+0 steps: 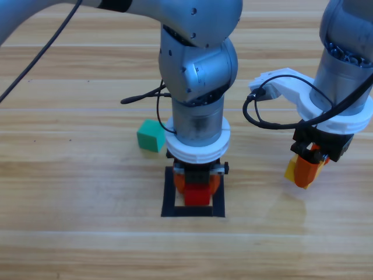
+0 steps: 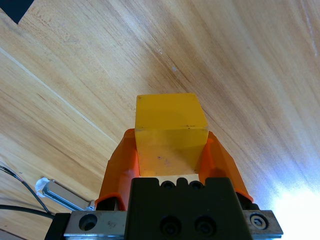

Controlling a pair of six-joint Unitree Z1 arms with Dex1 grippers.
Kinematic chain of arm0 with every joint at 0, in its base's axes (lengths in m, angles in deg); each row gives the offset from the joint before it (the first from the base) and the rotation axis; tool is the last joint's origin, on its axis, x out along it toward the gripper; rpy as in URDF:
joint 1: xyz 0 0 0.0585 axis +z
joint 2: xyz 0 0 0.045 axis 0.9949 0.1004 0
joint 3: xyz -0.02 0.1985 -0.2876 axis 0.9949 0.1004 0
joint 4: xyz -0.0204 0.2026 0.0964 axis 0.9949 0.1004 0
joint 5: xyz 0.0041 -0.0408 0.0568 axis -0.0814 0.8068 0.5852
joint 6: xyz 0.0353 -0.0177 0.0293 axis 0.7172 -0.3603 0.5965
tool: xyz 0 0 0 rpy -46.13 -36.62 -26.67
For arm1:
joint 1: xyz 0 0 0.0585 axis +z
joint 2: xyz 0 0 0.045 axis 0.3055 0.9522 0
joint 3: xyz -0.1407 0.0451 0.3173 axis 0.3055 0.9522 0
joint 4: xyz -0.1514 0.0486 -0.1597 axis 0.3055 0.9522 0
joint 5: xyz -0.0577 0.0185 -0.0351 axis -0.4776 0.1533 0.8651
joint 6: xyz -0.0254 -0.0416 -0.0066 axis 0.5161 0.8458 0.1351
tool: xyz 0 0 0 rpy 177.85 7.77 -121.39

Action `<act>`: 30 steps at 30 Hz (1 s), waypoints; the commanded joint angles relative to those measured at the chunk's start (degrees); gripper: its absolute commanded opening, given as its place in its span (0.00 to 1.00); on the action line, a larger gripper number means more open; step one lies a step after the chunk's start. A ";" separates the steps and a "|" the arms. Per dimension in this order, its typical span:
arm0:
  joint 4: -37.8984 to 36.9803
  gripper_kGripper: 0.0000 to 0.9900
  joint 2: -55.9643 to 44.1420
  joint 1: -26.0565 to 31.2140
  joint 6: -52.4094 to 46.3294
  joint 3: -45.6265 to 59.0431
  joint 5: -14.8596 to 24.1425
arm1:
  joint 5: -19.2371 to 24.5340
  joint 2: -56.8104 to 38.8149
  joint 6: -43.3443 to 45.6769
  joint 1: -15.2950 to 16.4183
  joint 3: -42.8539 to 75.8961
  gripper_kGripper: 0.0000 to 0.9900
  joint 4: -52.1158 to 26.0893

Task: Stack the blocks in the rectangular block: red at the bottom, yellow in the middle, green on top

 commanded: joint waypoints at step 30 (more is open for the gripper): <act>-0.14 1.00 -3.97 -0.67 2.22 0.99 1.08 | 0.10 -5.26 -4.68 -1.81 3.56 0.18 -4.57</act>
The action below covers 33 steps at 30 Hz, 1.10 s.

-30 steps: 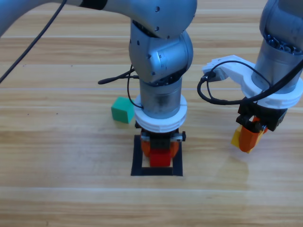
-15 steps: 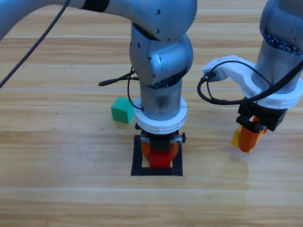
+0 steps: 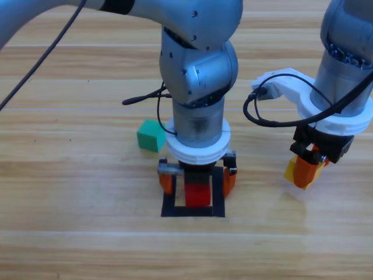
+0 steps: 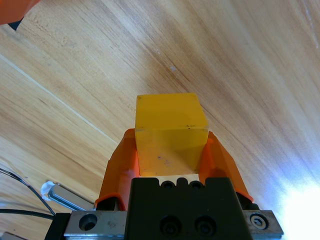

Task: Stack the blocks in the rectangular block: red at the bottom, yellow in the middle, green on top

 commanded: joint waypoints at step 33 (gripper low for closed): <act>-2.16 1.00 -38.49 38.62 59.00 15.13 -14.68 | 6.34 10.83 -48.32 14.80 -32.37 0.18 20.03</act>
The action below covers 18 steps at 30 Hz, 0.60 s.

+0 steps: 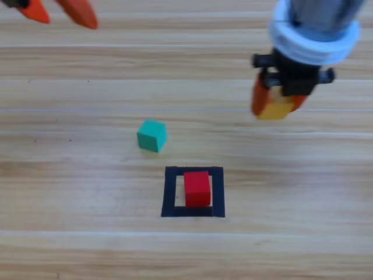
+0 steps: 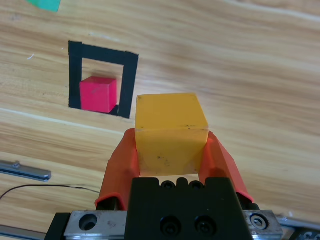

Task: Stack the blocks in the rectangular block: red at the bottom, yellow in the middle, green on top

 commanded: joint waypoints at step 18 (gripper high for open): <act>-12.30 1.00 -2.42 7.62 1.68 18.40 -3.26 | -3.26 23.13 -4.93 9.49 -19.40 0.18 8.99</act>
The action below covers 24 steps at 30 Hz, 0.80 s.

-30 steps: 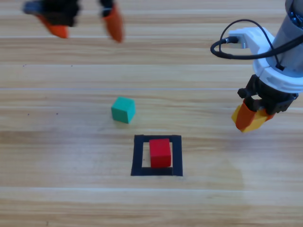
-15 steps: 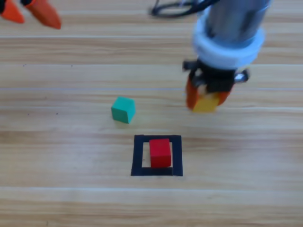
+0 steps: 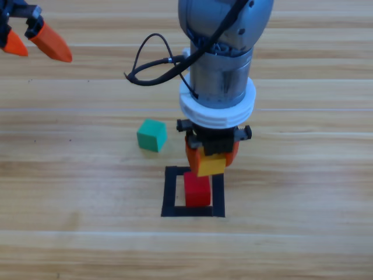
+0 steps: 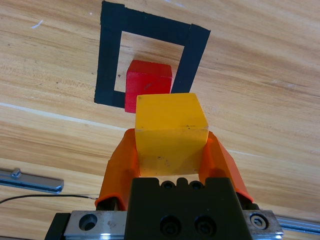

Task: Stack the blocks in the rectangular block: red at the bottom, yellow in the middle, green on top

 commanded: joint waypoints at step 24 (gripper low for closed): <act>-3.23 1.00 0.22 0.73 -2.90 4.32 -1.03 | -2.58 9.78 -0.19 1.28 -6.48 0.19 1.98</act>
